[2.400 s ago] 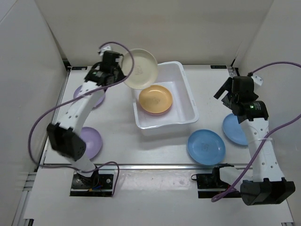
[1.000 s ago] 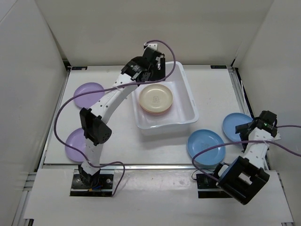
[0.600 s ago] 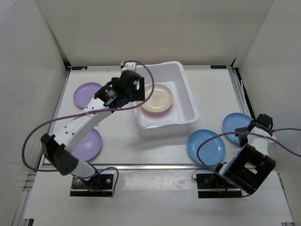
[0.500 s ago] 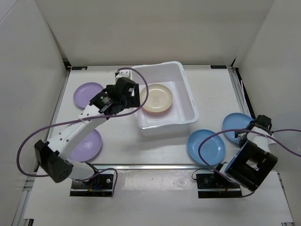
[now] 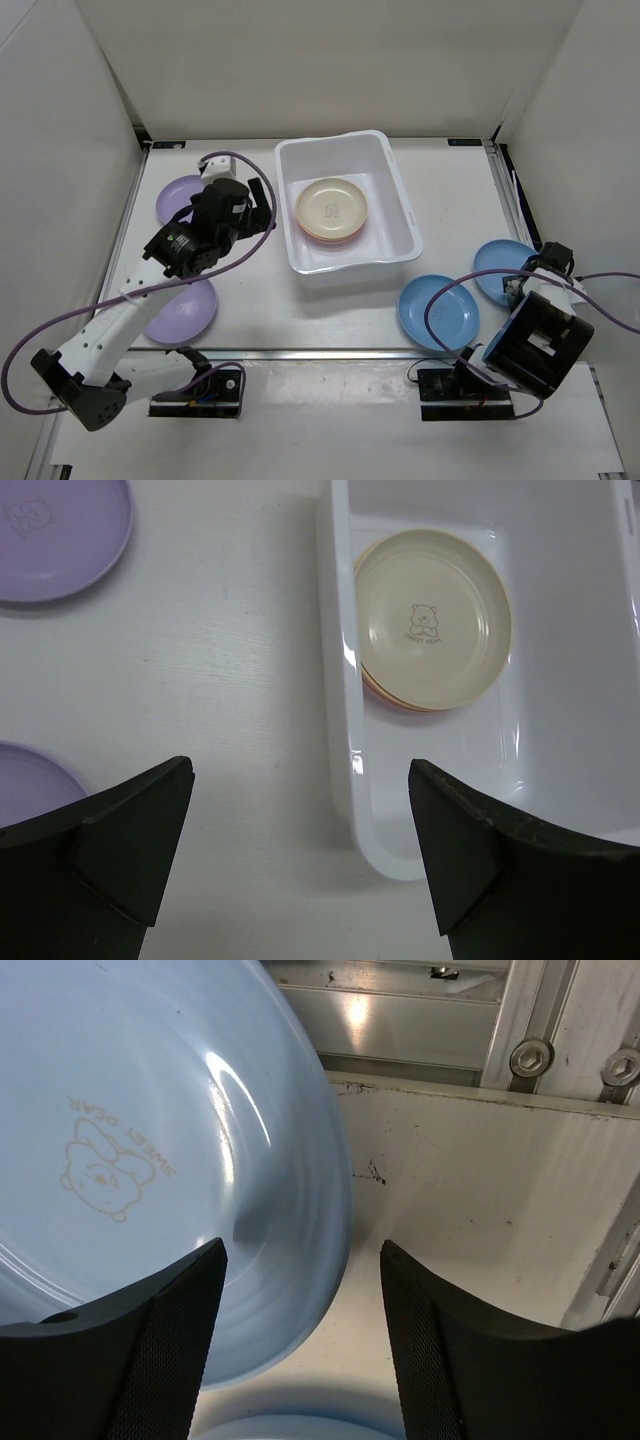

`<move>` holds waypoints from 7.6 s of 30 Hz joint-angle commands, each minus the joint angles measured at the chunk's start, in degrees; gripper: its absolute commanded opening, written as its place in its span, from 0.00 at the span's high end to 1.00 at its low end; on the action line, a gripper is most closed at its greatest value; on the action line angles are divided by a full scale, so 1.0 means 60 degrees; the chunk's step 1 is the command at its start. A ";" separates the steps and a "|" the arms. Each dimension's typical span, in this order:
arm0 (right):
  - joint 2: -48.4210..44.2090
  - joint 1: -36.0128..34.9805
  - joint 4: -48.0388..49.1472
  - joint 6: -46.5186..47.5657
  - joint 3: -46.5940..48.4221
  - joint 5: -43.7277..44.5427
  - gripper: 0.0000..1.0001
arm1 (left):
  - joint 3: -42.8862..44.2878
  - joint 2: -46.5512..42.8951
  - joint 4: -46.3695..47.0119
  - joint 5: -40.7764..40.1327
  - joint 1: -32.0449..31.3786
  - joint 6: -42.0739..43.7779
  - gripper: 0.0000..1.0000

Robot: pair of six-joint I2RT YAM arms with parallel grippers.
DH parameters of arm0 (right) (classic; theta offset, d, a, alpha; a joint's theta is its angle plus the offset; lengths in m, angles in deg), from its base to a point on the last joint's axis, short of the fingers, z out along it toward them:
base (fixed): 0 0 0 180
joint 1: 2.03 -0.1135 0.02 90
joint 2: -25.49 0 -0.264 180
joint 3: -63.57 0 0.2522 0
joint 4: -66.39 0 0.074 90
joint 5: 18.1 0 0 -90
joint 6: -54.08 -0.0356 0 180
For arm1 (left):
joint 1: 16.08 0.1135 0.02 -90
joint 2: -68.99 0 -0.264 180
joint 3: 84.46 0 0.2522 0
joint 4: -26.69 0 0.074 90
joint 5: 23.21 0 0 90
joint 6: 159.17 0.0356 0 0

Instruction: Place the plates into the plastic bin on the countertop

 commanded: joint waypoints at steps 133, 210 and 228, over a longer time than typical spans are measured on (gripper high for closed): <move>0.2382 -0.9349 0.1394 0.3828 0.8405 -0.0572 0.01 | -0.2676 -0.0493 -0.1105 0.2665 1.1508 0.0407 0.90; -0.2511 -0.4179 -0.3997 0.0678 0.3338 0.0396 0.01 | 0.8766 0.9891 -0.1223 0.2812 0.1167 0.0992 0.07; -0.2482 -0.3534 -0.2724 0.0473 -0.0398 -0.1963 0.02 | 0.7862 0.7212 -0.1179 0.1816 0.1867 0.1403 0.00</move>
